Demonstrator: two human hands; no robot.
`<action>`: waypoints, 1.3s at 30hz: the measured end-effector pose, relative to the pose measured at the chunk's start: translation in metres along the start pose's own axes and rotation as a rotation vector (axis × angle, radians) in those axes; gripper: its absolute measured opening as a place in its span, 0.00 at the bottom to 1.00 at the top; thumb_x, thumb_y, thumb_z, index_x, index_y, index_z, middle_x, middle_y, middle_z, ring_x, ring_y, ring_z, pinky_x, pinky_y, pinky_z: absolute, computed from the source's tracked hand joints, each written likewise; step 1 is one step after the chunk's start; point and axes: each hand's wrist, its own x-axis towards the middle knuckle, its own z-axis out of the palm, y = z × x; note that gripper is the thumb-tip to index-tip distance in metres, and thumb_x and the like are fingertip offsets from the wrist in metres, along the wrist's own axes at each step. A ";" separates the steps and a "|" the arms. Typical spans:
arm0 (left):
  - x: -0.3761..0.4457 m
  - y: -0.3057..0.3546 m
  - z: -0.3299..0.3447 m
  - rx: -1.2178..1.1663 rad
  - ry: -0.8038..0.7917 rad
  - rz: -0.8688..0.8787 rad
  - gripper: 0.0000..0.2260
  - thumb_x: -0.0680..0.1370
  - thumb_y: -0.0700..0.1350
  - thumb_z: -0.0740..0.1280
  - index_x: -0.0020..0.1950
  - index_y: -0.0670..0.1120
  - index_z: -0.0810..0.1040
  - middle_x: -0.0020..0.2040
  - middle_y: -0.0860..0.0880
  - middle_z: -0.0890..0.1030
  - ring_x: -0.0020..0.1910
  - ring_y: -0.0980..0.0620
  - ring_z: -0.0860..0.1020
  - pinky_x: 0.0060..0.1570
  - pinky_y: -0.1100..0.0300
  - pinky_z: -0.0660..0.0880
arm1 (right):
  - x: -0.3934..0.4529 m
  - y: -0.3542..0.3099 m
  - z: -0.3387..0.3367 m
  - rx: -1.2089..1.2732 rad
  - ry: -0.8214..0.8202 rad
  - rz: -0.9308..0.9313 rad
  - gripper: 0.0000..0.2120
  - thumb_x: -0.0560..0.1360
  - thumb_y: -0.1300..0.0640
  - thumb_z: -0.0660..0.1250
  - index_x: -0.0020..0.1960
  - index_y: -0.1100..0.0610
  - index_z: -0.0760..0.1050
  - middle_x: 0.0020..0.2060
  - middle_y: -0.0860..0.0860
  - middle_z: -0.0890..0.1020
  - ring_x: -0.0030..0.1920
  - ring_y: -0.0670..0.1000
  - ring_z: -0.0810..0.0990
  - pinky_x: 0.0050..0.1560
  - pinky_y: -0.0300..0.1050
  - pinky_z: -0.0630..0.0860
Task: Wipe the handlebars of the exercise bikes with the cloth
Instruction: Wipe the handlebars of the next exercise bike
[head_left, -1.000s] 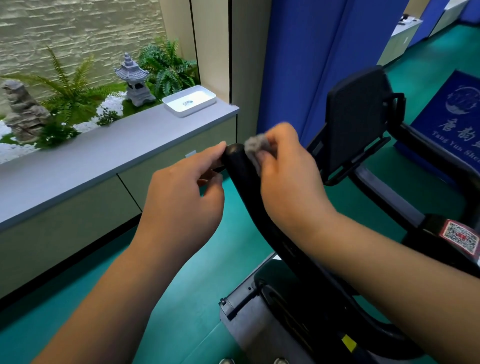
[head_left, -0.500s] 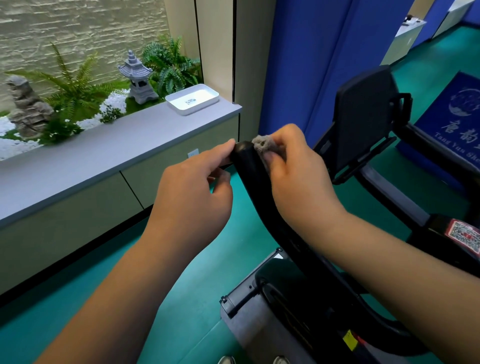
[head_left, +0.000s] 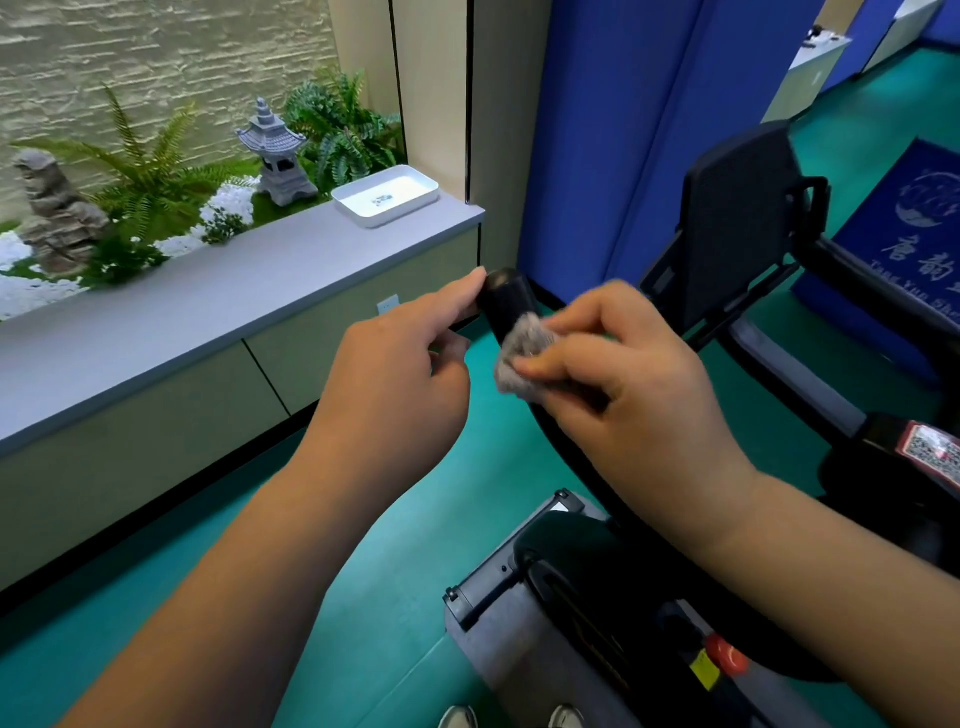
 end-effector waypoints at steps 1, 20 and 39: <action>-0.001 -0.001 -0.001 -0.010 -0.004 0.006 0.26 0.78 0.36 0.61 0.71 0.61 0.69 0.57 0.56 0.81 0.47 0.56 0.80 0.49 0.58 0.78 | -0.009 0.000 -0.002 -0.015 -0.035 -0.002 0.04 0.71 0.59 0.73 0.43 0.60 0.83 0.43 0.55 0.77 0.43 0.55 0.77 0.44 0.47 0.75; -0.004 -0.004 -0.016 -0.029 -0.022 0.135 0.23 0.78 0.36 0.60 0.68 0.57 0.73 0.54 0.61 0.78 0.49 0.64 0.76 0.57 0.65 0.72 | 0.010 -0.006 0.013 -0.184 -0.019 -0.123 0.07 0.73 0.56 0.72 0.44 0.60 0.84 0.43 0.56 0.79 0.43 0.57 0.75 0.43 0.50 0.72; -0.014 0.003 0.025 0.219 0.128 0.323 0.22 0.75 0.41 0.70 0.68 0.48 0.74 0.72 0.50 0.67 0.69 0.44 0.65 0.67 0.69 0.52 | -0.066 0.007 -0.048 0.111 -0.114 0.586 0.14 0.67 0.60 0.76 0.39 0.41 0.77 0.40 0.41 0.80 0.44 0.35 0.78 0.47 0.23 0.68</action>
